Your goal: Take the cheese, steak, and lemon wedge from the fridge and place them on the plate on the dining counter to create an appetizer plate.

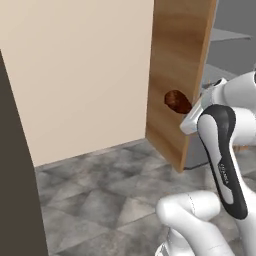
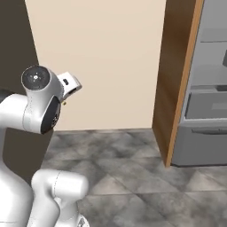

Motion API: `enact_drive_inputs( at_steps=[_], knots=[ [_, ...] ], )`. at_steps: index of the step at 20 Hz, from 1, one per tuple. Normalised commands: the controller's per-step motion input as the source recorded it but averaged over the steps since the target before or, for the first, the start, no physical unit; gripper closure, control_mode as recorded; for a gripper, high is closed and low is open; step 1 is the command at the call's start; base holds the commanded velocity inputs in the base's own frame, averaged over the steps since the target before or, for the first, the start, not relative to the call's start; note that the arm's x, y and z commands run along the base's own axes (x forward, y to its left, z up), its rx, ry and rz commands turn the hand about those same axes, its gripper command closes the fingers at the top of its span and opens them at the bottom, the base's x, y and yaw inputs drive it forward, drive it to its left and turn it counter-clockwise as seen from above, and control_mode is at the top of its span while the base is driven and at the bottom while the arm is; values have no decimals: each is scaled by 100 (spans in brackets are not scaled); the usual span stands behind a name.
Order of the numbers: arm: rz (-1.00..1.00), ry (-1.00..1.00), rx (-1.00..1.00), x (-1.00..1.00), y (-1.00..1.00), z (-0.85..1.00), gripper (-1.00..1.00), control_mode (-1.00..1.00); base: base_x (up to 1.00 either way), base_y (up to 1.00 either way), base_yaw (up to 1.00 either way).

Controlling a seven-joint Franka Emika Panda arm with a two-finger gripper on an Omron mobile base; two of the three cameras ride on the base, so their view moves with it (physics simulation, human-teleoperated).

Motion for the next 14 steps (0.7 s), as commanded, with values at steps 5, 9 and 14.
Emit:
enact_drive_inputs(
  at_steps=[5, 9, 14],
  knots=[
    [0, 0, 0, 0, 0, 0, 100, 100, -100, -73, 0],
    [0, 0, 0, 0, 0, 0, 100, 100, -100, -61, 0],
    [0, 0, 0, 0, 0, 0, 100, 100, -100, -45, -1]
  ],
)
